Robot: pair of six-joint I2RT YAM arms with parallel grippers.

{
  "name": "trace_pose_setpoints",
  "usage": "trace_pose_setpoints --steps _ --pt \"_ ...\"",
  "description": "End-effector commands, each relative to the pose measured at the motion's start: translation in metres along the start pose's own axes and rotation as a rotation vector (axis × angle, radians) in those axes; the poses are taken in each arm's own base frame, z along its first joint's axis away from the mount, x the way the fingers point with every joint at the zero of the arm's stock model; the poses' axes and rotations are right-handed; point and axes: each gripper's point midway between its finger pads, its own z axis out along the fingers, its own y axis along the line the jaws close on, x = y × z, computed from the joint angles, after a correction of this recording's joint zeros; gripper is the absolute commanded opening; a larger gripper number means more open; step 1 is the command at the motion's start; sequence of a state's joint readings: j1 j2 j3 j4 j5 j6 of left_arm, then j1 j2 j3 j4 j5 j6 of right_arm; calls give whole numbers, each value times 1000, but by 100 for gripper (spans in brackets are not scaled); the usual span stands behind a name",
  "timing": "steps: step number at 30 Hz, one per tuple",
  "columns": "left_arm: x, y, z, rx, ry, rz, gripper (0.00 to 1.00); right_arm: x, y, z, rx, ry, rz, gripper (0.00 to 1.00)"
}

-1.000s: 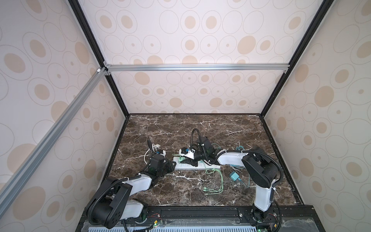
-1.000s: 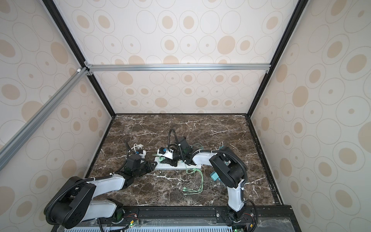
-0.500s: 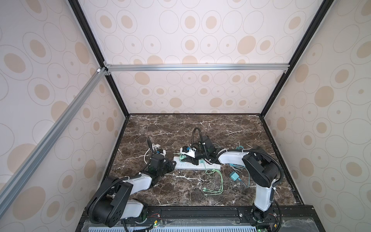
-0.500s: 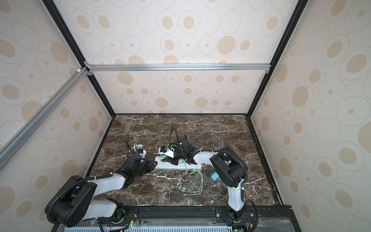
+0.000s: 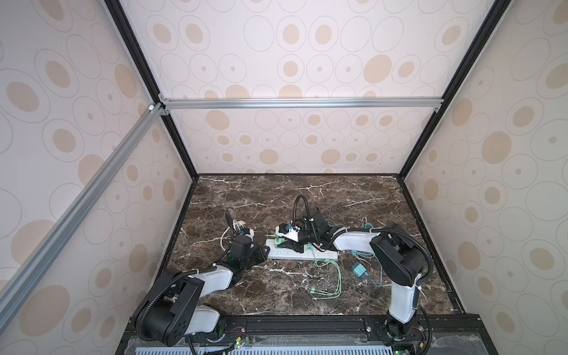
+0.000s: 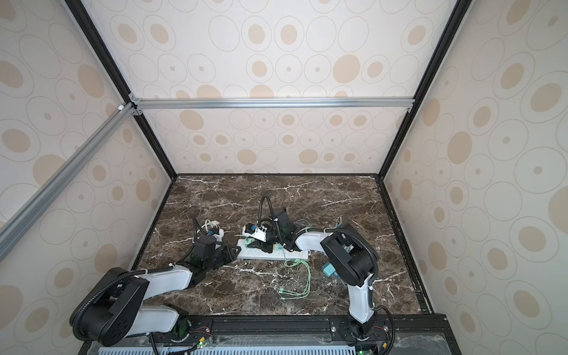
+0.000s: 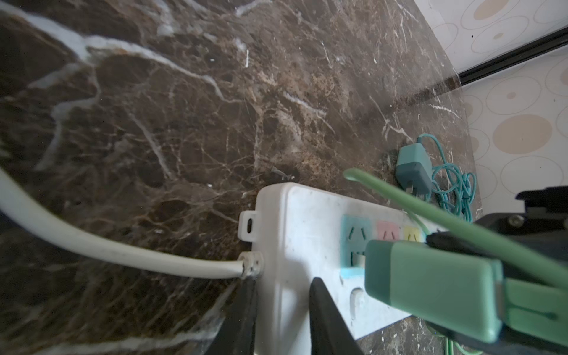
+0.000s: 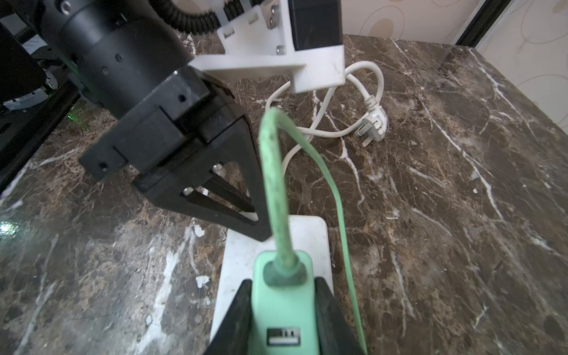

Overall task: Insert plugs into power strip
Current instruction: Insert the plug into the socket.

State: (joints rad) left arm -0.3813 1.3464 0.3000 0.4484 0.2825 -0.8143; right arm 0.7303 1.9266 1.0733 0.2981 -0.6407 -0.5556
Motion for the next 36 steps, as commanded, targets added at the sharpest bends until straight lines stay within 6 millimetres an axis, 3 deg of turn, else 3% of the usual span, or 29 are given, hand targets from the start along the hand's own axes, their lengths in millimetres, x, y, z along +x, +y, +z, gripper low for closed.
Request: trace_pose_setpoints --steps 1,10,18,36 --pt "5 7 3 -32 31 4 29 5 5 6 -25 28 -7 0" --pt "6 8 2 -32 33 5 29 10 3 6 -7 82 19 0" --pt "7 9 2 -33 36 6 29 14 13 6 -6 127 92 0" --pt "7 9 4 -40 47 9 28 57 32 18 -7 114 186 0"
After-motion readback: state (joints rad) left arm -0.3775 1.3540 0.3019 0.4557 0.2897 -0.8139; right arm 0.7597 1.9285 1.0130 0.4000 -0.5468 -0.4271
